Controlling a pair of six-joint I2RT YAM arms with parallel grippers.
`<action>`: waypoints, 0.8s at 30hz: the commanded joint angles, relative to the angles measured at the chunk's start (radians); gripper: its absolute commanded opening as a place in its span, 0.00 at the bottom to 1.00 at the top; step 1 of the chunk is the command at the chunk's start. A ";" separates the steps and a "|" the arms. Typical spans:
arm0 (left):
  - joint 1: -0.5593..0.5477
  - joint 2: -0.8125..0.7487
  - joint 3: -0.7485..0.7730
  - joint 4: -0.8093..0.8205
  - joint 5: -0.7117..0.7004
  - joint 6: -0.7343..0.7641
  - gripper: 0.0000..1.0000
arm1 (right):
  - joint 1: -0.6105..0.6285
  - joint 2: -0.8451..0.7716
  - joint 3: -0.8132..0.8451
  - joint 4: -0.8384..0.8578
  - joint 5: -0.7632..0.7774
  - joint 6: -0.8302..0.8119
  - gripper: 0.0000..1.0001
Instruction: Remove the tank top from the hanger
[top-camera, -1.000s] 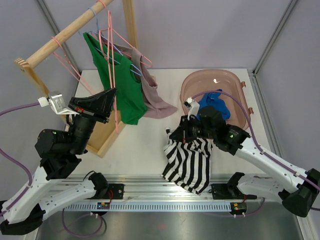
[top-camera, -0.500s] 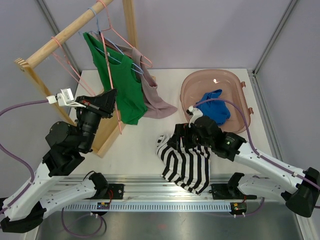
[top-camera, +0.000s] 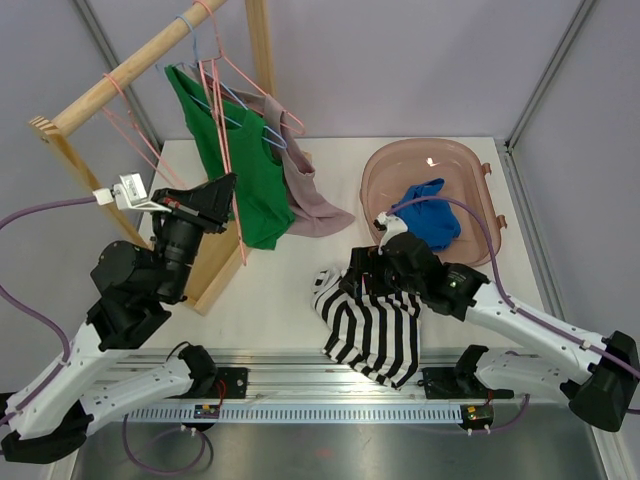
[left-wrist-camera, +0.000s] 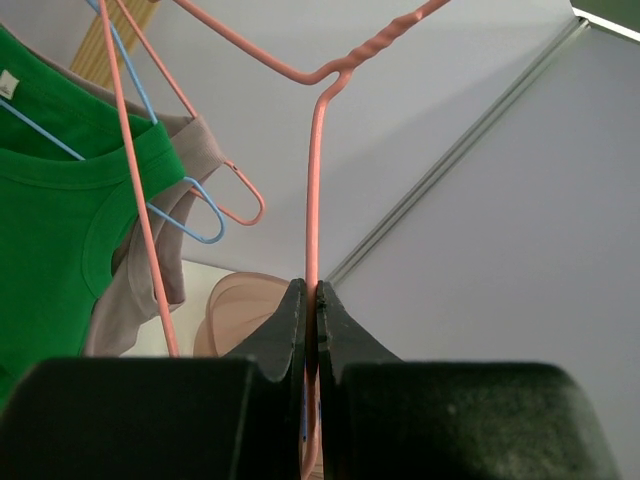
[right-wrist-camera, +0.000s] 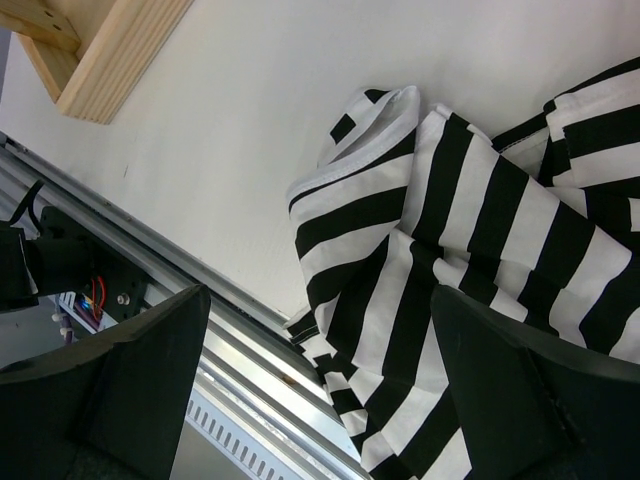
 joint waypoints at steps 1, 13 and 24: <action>-0.004 -0.040 0.018 0.048 -0.095 -0.025 0.00 | 0.010 0.011 0.038 0.025 0.025 -0.017 0.99; -0.004 -0.045 0.077 -0.053 -0.348 -0.086 0.00 | 0.010 0.050 0.044 0.053 0.006 -0.016 0.99; 0.295 0.269 0.402 -0.279 -0.179 -0.208 0.00 | 0.010 0.073 0.014 0.096 -0.031 -0.005 0.99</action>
